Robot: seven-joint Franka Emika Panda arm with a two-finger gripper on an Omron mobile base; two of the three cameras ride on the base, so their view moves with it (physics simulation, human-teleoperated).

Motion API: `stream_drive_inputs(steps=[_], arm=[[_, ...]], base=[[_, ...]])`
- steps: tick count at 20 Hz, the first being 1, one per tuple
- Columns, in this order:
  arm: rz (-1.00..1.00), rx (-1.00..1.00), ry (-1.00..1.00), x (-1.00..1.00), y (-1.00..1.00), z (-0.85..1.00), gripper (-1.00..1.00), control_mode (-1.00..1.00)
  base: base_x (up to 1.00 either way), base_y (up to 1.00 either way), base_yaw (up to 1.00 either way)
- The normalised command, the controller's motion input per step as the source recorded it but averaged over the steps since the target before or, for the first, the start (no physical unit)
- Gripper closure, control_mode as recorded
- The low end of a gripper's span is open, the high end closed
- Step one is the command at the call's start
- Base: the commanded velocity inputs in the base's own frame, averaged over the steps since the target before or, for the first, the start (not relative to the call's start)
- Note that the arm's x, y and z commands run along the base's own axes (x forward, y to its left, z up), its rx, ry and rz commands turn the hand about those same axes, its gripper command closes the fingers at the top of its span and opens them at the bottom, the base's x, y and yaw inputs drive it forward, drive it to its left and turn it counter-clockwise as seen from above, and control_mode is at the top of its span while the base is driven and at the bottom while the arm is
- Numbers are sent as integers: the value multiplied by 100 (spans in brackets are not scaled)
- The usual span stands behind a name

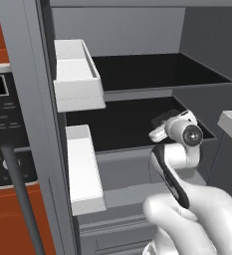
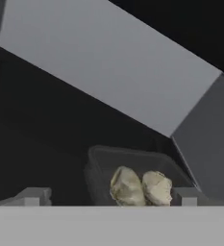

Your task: Place two dumplings into each of the tupperware containers and then place the containers in the fridge.

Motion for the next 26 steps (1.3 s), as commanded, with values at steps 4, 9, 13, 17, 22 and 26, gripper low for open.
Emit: stream_drive_inputs(steps=[4, 9, 13, 17, 22, 26], arm=[[0, -3, 16, -100, 0, 61, -100, -100], [0, -2, 17, -100, 0, 31, -100, -100], [0, 0, 2, -100, 0, -14, -100, -100], [0, 0, -1, -100, 0, -79, -100, -100], [0, -3, 0, -100, 19, -100, -100, -100], [0, -10, 1, -93, 41, -87, -100, -100]], base=[[0, 0, 0], [0, 0, 0], [0, 0, 0], [0, 0, 0], [0, 0, 0], [0, 0, 0]])
